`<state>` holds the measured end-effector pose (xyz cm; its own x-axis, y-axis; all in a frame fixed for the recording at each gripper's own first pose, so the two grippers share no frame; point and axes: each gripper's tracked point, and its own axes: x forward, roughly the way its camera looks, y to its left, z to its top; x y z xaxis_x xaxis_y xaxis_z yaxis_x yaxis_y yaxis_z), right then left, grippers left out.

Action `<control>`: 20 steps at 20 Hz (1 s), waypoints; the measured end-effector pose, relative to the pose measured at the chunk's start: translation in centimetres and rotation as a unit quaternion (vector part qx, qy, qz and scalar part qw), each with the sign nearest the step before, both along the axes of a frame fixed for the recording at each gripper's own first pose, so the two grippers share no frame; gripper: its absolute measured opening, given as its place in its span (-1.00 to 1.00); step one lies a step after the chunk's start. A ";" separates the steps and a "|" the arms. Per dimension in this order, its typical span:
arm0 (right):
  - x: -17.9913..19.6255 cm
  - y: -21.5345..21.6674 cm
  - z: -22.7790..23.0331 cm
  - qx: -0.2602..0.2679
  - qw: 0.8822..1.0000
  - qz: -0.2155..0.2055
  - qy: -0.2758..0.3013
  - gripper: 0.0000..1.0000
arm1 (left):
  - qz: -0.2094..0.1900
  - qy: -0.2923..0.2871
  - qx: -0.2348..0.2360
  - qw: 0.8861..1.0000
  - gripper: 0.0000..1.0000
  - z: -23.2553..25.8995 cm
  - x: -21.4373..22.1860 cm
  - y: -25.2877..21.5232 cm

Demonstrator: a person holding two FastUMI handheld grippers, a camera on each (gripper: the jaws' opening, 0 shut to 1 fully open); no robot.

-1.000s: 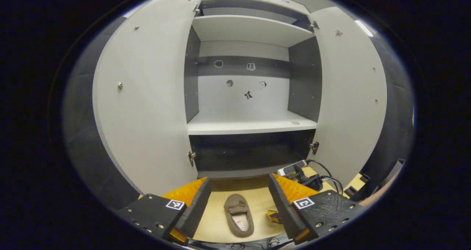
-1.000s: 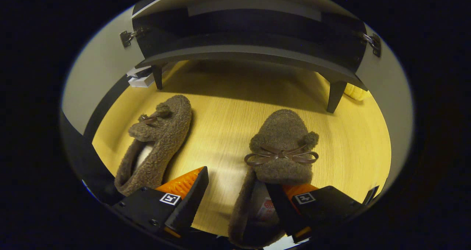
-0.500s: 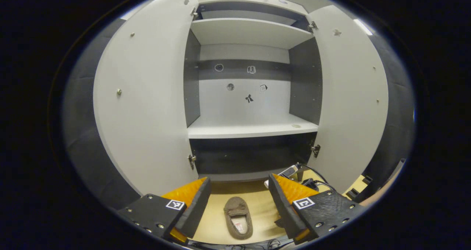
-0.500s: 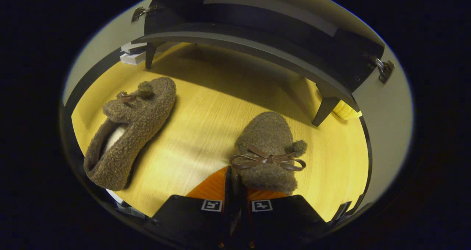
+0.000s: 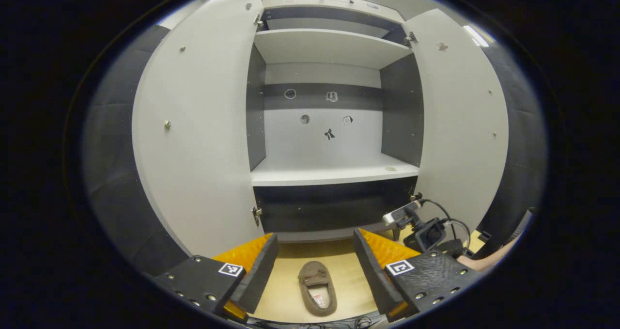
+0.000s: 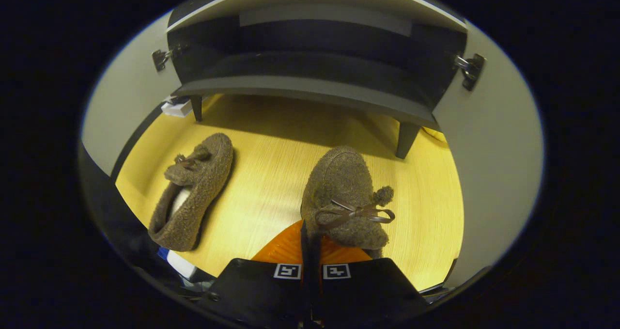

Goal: Grab one shoe with the right hand and put it into the shoe cabinet, grab the other shoe with the left hand and put it into the shoe cabinet; then close the right door with the right hand and the left door with the left hand.

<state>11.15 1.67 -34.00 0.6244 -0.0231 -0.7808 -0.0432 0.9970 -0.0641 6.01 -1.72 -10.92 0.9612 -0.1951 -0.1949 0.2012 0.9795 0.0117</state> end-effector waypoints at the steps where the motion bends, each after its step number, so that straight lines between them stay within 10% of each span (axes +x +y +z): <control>1: -0.3 0.1 0.6 0.008 1.000 -0.003 -0.003 -0.95 | 0.000 0.004 -0.002 1.000 0.80 -0.4 0.0 0.1; 20: -5.2 4.0 16.2 0.093 0.991 -0.004 -0.094 -0.95 | -0.052 0.004 0.005 0.999 0.96 -2.1 0.1 -0.9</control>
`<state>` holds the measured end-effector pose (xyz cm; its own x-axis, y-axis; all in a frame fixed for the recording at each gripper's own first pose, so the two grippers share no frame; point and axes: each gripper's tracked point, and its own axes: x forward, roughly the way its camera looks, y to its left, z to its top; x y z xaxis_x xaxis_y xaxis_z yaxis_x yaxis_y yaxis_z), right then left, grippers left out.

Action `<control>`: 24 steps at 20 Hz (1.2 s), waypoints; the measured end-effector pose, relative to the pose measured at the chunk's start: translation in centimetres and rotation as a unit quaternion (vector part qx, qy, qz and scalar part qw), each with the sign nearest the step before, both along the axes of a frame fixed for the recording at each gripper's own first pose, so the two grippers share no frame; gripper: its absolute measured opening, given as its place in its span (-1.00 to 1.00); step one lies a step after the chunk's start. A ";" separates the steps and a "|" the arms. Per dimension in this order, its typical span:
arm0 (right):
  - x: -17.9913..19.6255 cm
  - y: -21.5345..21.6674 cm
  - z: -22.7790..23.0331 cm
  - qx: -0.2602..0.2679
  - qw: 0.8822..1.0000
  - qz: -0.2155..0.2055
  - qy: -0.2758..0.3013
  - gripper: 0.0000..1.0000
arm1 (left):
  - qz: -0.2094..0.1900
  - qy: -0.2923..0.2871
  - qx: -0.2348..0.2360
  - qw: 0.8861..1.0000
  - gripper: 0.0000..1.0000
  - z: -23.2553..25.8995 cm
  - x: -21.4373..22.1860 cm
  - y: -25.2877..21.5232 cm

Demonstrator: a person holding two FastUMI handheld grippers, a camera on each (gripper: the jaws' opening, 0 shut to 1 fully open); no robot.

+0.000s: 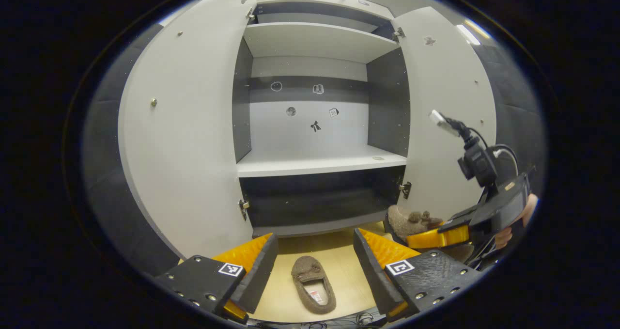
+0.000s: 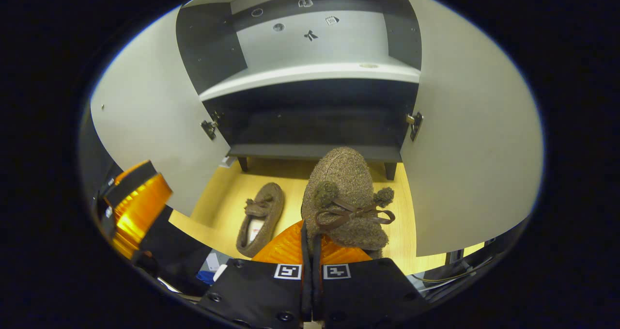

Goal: Grab one shoe with the right hand and put it into the shoe cabinet, grab the other shoe with the left hand and put it into the shoe cabinet; then close the right door with the right hand and the left door with the left hand.

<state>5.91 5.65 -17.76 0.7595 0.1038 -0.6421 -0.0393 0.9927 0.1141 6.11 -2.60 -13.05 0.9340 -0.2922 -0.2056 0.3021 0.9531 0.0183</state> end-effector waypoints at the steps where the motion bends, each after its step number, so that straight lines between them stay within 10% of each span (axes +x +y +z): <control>1: 0.2 0.5 1.3 0.012 1.000 -0.001 -0.014 -0.95 | -0.002 -0.001 0.001 1.000 0.96 0.1 0.0 0.0; 24: 18.7 -0.1 22.1 -0.023 0.968 0.024 -0.248 -0.96 | 0.064 -0.047 -0.026 0.997 0.80 4.5 -1.0 2.6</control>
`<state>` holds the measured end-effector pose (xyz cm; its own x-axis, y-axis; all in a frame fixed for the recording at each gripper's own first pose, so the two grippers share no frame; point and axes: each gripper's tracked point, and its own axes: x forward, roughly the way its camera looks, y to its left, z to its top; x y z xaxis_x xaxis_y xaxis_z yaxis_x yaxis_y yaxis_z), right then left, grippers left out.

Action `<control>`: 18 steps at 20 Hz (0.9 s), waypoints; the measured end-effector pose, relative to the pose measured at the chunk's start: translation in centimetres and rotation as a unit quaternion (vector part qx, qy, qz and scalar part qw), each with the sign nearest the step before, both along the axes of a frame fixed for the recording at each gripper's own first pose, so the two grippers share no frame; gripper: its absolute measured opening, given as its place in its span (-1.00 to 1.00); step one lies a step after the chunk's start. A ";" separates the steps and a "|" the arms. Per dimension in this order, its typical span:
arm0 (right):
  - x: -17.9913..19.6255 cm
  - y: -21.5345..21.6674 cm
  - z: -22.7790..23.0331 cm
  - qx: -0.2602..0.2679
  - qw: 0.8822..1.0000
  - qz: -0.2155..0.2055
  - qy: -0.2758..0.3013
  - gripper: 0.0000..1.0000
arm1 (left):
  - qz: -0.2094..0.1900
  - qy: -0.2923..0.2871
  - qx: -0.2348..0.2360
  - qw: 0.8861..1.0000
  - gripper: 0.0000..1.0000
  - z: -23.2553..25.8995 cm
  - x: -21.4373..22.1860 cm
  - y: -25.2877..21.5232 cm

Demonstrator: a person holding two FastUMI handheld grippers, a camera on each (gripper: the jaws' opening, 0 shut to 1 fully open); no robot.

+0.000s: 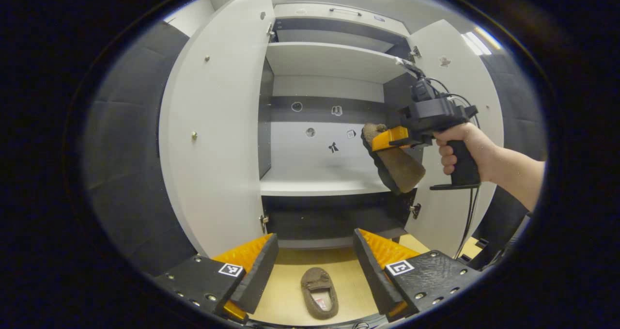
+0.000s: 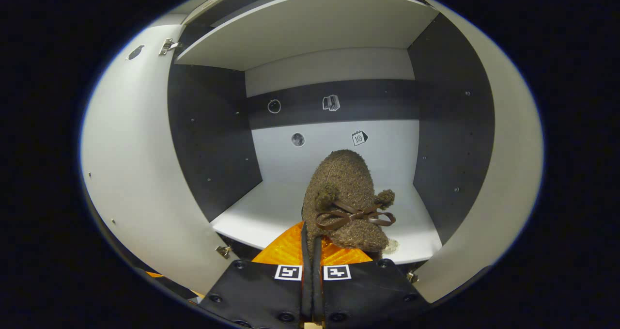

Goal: Grab one shoe with the right hand and put it into the shoe cabinet, grab the other shoe with the left hand and put it into the shoe cabinet; then close the right door with the right hand and the left door with the left hand.

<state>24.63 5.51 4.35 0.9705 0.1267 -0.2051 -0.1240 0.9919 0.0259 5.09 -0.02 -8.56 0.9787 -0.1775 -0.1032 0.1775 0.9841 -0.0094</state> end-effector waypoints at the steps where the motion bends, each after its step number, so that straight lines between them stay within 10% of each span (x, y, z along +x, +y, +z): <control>1: 1.2 -0.4 0.1 -0.007 1.000 -0.004 -0.003 -0.95 | 0.004 0.000 -0.001 1.000 0.80 0.1 0.1 0.1; 18: 12.9 -3.2 -0.3 -0.094 0.993 -0.049 -0.060 -0.96 | 0.053 0.017 0.017 0.998 0.80 -0.6 -0.5 -0.6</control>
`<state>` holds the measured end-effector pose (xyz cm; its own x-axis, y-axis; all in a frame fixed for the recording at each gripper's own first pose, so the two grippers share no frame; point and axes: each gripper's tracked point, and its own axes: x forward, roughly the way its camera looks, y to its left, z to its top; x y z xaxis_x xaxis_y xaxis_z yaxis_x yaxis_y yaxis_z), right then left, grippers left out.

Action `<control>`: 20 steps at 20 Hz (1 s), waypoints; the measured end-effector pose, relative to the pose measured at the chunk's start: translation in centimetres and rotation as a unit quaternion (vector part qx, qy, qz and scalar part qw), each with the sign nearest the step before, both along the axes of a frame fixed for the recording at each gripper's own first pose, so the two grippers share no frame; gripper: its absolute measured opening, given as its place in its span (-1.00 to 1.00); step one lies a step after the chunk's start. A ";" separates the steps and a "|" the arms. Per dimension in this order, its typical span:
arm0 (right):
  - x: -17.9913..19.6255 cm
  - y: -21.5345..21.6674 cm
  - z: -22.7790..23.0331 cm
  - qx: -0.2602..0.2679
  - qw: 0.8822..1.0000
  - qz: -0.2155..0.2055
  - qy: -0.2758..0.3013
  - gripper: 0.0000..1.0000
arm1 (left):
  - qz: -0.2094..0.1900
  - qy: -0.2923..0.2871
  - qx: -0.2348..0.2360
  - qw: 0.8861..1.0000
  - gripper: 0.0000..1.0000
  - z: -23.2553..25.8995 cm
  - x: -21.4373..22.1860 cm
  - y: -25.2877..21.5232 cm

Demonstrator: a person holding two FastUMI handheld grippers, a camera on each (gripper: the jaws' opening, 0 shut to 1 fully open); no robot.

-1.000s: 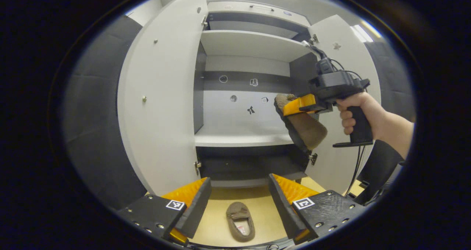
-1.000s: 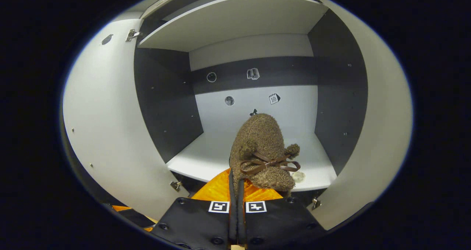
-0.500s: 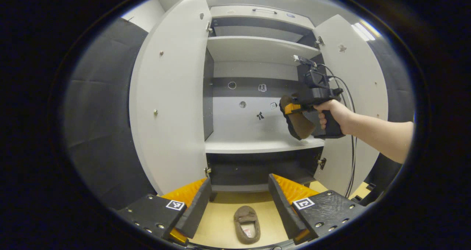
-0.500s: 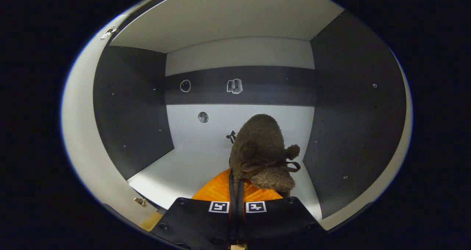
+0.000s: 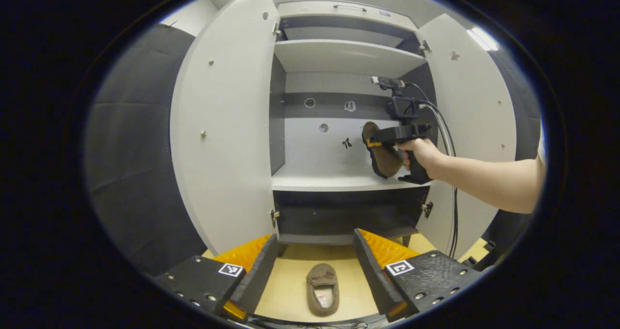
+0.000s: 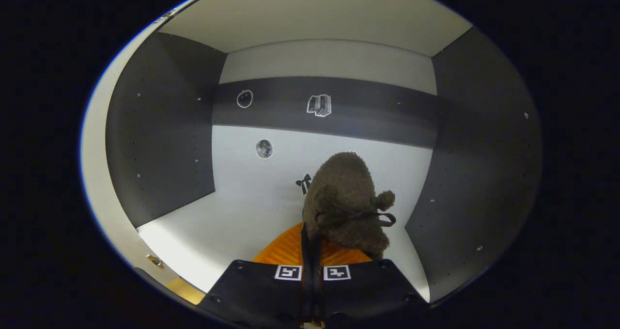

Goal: Grab one shoe with the right hand and put it into the shoe cabinet, grab the other shoe with the left hand and put it into the shoe cabinet; then close the right door with the right hand and the left door with the left hand.

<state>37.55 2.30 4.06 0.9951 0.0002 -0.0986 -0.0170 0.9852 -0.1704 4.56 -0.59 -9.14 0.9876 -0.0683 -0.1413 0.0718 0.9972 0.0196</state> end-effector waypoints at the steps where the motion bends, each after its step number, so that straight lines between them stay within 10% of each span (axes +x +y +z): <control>1: 0.1 0.2 -0.1 0.002 1.000 0.000 -0.001 -0.96 | -0.001 0.001 0.003 1.000 0.80 -0.1 0.0 -0.2; 9: 0.6 -0.2 -0.6 0.003 1.000 -0.013 0.000 -0.75 | 0.010 0.007 -0.005 1.000 0.80 -0.7 0.5 0.0; 11: 0.3 -0.1 -1.1 0.010 1.000 -0.012 0.015 -0.48 | 0.012 0.003 -0.004 1.000 0.80 -0.5 0.7 0.1; 15: -1.7 0.0 0.7 0.036 0.999 -0.010 0.003 0.96 | 0.011 0.002 -0.006 1.000 0.80 -0.6 1.0 0.3; 20: -6.1 0.5 2.8 0.054 0.998 -0.007 -0.027 0.94 | 0.013 0.004 0.009 1.000 0.80 -1.2 1.7 1.6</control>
<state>31.47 2.78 6.85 0.9990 -0.0057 -0.0447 0.0028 0.9980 -0.0635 6.21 0.96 -10.35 0.9877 -0.0407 -0.1508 0.0469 0.9982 0.0375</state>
